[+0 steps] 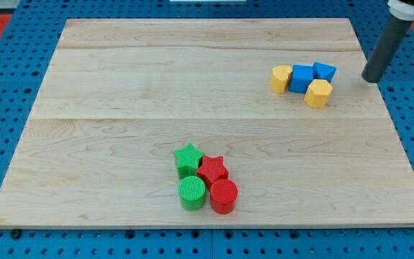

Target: Move the yellow heart with blue cube to the center of the board

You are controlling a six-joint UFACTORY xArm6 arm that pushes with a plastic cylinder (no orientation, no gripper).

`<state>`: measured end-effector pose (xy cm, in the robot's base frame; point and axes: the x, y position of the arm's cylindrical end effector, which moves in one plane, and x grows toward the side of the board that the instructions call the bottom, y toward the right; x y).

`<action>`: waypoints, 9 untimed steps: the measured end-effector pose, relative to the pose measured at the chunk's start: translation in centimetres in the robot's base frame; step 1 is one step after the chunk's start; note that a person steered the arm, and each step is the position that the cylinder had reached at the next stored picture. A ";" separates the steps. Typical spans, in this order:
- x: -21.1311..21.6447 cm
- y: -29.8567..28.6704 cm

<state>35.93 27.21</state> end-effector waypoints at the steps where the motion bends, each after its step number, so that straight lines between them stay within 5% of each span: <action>1: -0.1 -4.9; 7: 4.3 -32.5; 9: 2.4 -40.1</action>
<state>38.35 -12.92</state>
